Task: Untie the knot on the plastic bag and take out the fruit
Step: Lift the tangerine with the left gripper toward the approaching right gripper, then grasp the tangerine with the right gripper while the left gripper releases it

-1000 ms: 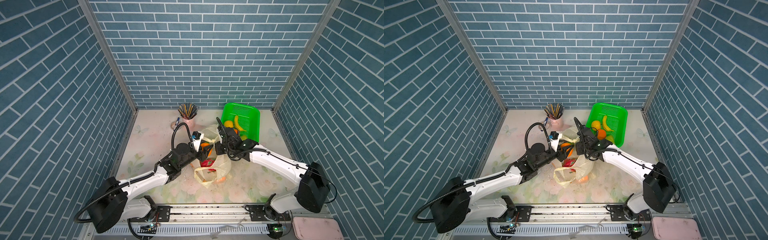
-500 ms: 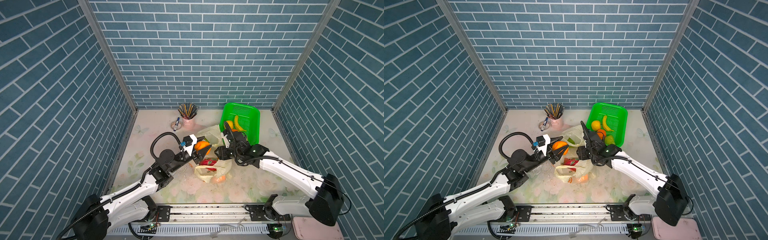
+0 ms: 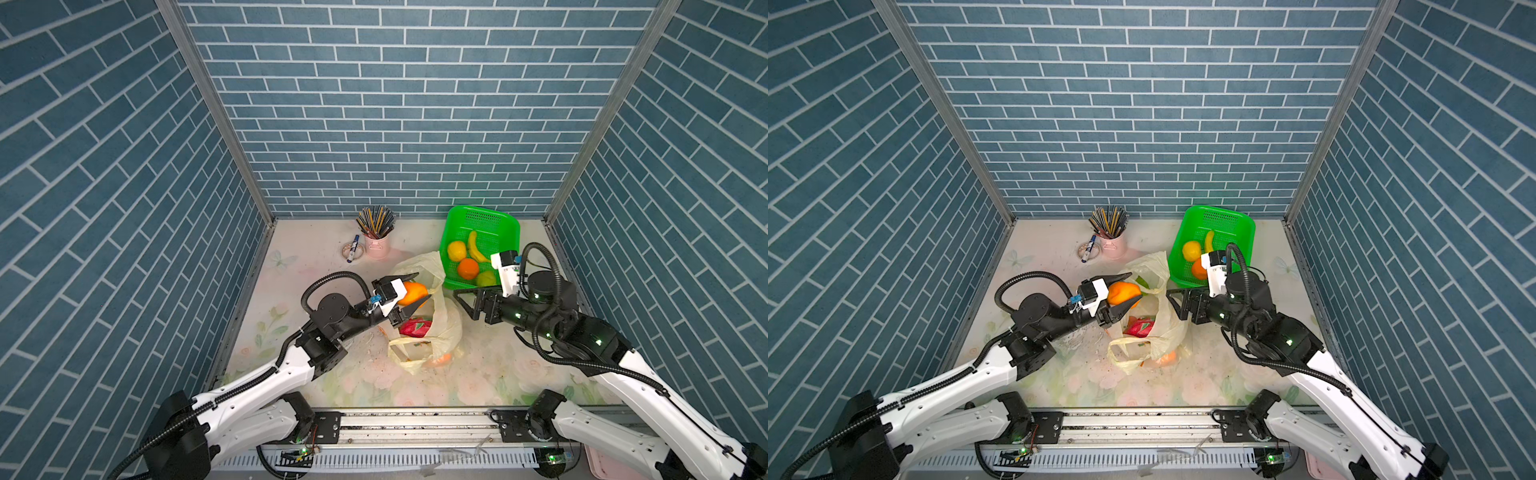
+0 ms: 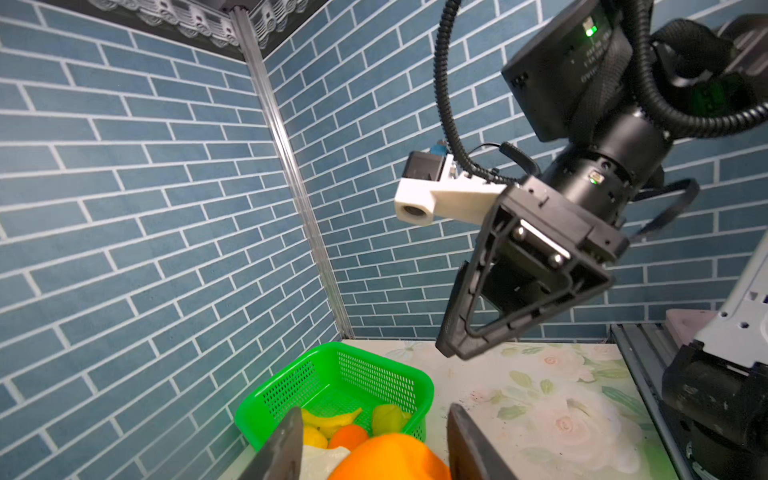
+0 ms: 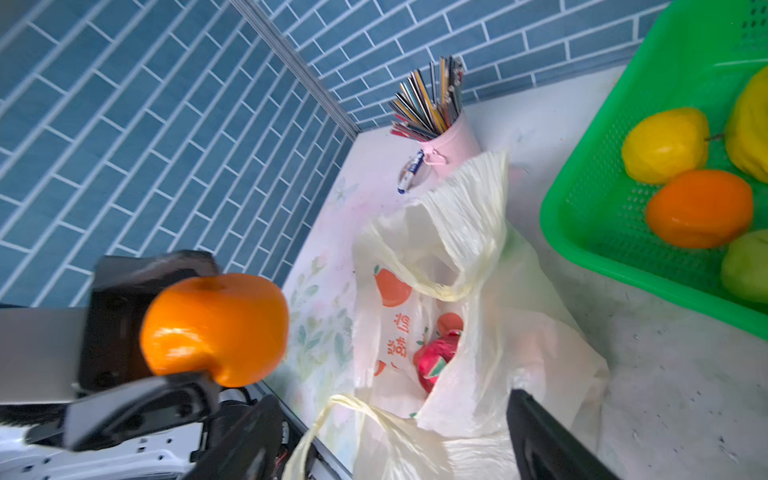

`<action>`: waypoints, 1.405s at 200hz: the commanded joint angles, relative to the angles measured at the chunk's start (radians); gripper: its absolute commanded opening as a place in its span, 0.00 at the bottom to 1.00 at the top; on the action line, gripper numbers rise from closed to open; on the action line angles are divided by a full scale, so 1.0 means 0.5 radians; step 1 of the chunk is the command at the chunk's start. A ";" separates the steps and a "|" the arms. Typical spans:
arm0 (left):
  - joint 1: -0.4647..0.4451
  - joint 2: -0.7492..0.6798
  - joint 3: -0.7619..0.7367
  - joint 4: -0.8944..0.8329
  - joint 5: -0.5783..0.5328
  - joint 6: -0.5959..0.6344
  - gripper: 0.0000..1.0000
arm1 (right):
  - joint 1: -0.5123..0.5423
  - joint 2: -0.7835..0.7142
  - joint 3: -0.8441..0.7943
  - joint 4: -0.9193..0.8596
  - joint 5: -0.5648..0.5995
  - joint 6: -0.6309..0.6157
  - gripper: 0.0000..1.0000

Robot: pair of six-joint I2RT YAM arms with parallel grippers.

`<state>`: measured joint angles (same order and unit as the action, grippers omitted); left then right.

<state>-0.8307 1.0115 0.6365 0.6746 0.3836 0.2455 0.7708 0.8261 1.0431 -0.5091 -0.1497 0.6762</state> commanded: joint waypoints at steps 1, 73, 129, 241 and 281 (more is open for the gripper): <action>-0.050 0.043 0.117 -0.135 0.043 0.276 0.47 | -0.011 0.030 0.100 0.003 -0.285 0.071 0.87; -0.166 0.197 0.286 -0.168 0.051 0.469 0.47 | -0.012 0.146 -0.037 0.441 -0.848 0.192 0.89; -0.239 0.237 0.328 -0.229 0.123 0.589 0.47 | -0.011 0.303 -0.136 0.650 -0.981 0.230 0.87; -0.280 0.259 0.314 -0.208 -0.016 0.605 0.81 | -0.093 0.300 -0.141 0.632 -0.849 0.228 0.51; -0.290 0.150 0.209 -0.104 -0.314 0.411 0.88 | -0.237 0.265 -0.119 0.625 -0.727 0.191 0.50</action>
<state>-0.9684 1.1320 0.7712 0.5568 0.3363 0.5148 0.6914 0.9798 0.9752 -0.2085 -0.5694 0.7883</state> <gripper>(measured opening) 0.885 0.591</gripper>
